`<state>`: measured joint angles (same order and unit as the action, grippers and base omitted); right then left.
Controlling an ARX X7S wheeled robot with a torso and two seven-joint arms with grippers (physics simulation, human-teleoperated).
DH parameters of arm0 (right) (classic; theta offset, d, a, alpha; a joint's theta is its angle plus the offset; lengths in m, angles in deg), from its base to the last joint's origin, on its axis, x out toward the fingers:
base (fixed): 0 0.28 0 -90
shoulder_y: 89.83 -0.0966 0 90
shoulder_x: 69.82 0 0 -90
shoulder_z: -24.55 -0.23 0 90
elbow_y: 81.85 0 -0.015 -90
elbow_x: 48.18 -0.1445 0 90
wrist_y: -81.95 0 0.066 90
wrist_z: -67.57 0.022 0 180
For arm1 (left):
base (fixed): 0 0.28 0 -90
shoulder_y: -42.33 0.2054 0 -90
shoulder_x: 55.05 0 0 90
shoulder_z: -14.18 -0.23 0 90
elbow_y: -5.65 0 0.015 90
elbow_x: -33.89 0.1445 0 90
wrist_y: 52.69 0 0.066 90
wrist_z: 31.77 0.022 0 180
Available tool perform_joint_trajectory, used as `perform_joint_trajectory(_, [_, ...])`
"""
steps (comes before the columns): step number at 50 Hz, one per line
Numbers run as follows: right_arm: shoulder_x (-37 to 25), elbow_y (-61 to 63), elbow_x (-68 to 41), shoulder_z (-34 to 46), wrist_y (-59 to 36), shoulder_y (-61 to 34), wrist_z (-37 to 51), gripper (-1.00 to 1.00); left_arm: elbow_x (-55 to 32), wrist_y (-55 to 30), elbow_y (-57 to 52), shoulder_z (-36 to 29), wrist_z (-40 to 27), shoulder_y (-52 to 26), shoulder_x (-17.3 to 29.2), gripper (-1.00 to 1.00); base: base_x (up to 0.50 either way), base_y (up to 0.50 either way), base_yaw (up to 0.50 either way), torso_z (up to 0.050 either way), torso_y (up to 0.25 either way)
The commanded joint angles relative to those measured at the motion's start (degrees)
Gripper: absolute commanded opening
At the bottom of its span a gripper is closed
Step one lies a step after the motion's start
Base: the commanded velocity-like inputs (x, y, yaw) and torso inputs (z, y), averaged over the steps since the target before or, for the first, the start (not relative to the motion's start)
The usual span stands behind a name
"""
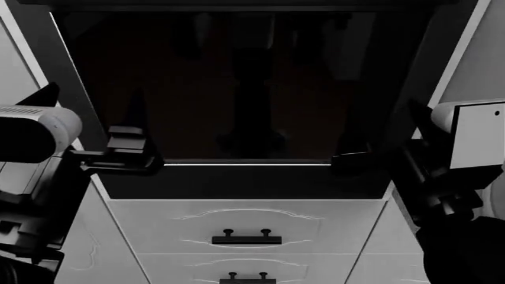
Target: Pick the lemon from the counter and place it in the cabinet.
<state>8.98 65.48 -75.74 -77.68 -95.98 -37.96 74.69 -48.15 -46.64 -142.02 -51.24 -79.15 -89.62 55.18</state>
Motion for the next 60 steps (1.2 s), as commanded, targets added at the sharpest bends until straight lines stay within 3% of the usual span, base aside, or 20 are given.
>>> perform_joint_trajectory(1, [-1.01,-0.35,-3.67,-0.51,0.84,0.26,2.75,1.00,-0.55,1.74,0.01,-0.82,-0.79,0.60,1.18,1.00,0.00,0.00,0.00,0.000,0.000])
perform_joint_trajectory(9, [-1.36,-1.51,-4.86,-0.04,1.48,0.56,3.30,1.00,2.20,2.88,0.35,-2.39,0.34,1.05,1.02,1.00,-0.02,0.00,0.00,0.000,0.000])
perform_joint_trajectory(50, [-3.70,-3.33,-7.65,2.42,3.62,1.77,6.80,1.00,3.29,8.00,0.94,-5.63,-0.70,2.88,2.99,1.00,-0.50,0.00,0.00,0.000,0.000])
perform_joint_trajectory(60, [-2.01,-1.87,-11.33,-1.49,1.89,2.56,6.22,1.00,3.69,8.97,1.32,-6.44,-0.80,3.05,3.23,1.00,-0.11,0.00,-0.20,0.000,0.000])
